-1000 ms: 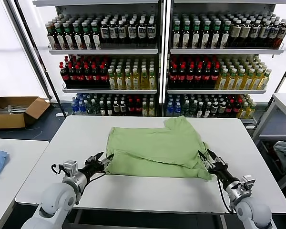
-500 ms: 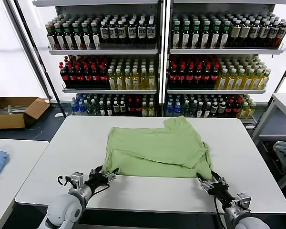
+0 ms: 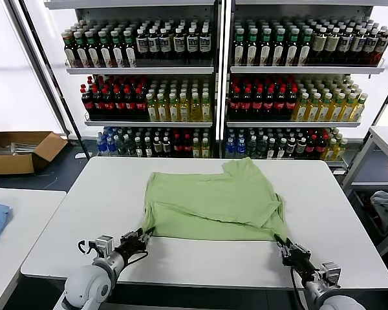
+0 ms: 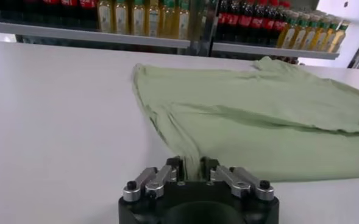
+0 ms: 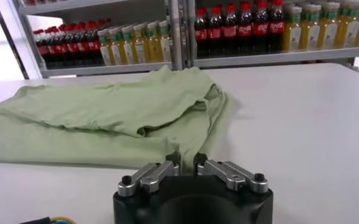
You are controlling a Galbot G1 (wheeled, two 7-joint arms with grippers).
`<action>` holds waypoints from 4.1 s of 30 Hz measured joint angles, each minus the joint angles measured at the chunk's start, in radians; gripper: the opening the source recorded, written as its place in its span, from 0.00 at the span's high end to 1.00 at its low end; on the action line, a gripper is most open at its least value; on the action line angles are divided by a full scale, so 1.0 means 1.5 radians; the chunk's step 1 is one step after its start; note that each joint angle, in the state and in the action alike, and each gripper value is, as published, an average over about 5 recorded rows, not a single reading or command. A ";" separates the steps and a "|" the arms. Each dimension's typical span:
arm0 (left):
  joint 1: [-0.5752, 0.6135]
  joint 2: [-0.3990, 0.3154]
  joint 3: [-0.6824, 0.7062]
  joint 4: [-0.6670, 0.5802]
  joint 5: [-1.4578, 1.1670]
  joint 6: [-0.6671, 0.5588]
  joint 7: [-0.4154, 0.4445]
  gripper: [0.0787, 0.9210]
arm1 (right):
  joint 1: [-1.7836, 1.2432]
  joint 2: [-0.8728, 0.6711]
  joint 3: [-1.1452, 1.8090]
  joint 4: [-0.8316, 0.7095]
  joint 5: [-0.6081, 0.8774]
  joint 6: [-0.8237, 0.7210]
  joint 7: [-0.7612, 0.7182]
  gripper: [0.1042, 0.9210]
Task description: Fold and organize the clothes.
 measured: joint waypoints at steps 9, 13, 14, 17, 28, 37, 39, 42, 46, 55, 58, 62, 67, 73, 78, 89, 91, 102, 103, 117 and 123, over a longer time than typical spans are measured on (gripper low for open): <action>0.077 0.010 -0.034 -0.067 -0.002 0.008 -0.018 0.99 | -0.100 0.006 0.034 0.075 -0.008 0.007 -0.010 0.97; 0.140 0.010 -0.061 -0.119 0.010 0.010 -0.020 0.99 | -0.166 0.012 0.057 0.113 -0.014 0.015 -0.017 0.97; 0.157 0.009 -0.068 -0.133 0.014 0.010 -0.020 0.99 | -0.182 0.013 0.063 0.122 -0.015 0.017 -0.018 0.97; 0.208 0.004 -0.089 -0.171 0.030 0.011 -0.017 0.99 | -0.223 0.015 0.076 0.144 -0.015 0.024 -0.019 0.95; 0.301 0.000 -0.150 -0.265 0.076 0.013 0.000 0.70 | -0.279 -0.001 0.146 0.176 0.034 0.045 -0.035 0.61; 0.277 0.028 -0.172 -0.265 0.072 0.012 0.016 0.39 | -0.188 -0.057 0.181 0.156 0.110 0.028 -0.046 0.29; 0.259 0.042 -0.168 -0.253 0.065 0.012 0.019 0.33 | -0.145 -0.075 0.171 0.135 0.121 0.019 -0.050 0.22; 0.224 0.068 -0.156 -0.228 0.047 0.011 0.024 0.23 | -0.070 -0.101 0.143 0.091 0.132 0.006 -0.056 0.14; 0.159 0.104 -0.131 -0.180 0.013 0.008 0.031 0.13 | 0.048 -0.127 0.081 0.014 0.139 -0.010 -0.066 0.12; -0.018 0.144 -0.041 -0.035 -0.044 0.002 0.048 0.12 | 0.306 -0.143 -0.091 -0.177 0.133 -0.037 -0.095 0.12; -0.073 0.147 -0.007 0.015 -0.055 0.000 0.050 0.12 | 0.377 -0.140 -0.143 -0.238 0.130 -0.044 -0.101 0.12; -0.139 0.148 0.037 0.077 -0.065 -0.003 0.054 0.12 | 0.464 -0.128 -0.204 -0.318 0.122 -0.051 -0.108 0.12; -0.210 0.142 0.085 0.143 -0.074 -0.005 0.057 0.12 | 0.556 -0.102 -0.267 -0.415 0.107 -0.052 -0.118 0.12; -0.272 0.130 0.126 0.204 -0.080 -0.011 0.058 0.12 | 0.623 -0.065 -0.316 -0.498 0.087 -0.056 -0.119 0.12; -0.306 0.116 0.150 0.243 -0.080 -0.013 0.058 0.12 | 0.662 -0.040 -0.347 -0.544 0.076 -0.062 -0.118 0.12; -0.335 0.093 0.186 0.291 -0.069 -0.023 0.066 0.26 | 0.703 -0.009 -0.401 -0.593 0.064 -0.082 -0.122 0.30; -0.339 0.089 0.189 0.298 -0.067 -0.025 0.067 0.33 | 0.705 -0.008 -0.407 -0.595 0.065 -0.086 -0.120 0.37; -0.347 0.081 0.206 0.311 -0.062 -0.027 0.079 0.69 | 0.703 -0.002 -0.412 -0.588 0.089 -0.098 -0.099 0.76; -0.347 0.082 0.207 0.311 -0.061 -0.028 0.081 0.73 | 0.701 -0.002 -0.411 -0.585 0.092 -0.098 -0.096 0.79; -0.336 0.090 0.193 0.291 -0.067 -0.049 0.081 0.99 | 0.632 -0.025 -0.346 -0.458 0.160 -0.102 -0.061 1.00; -0.314 0.101 0.170 0.249 -0.080 -0.052 0.071 0.99 | 0.572 -0.046 -0.295 -0.365 0.193 -0.104 -0.047 1.00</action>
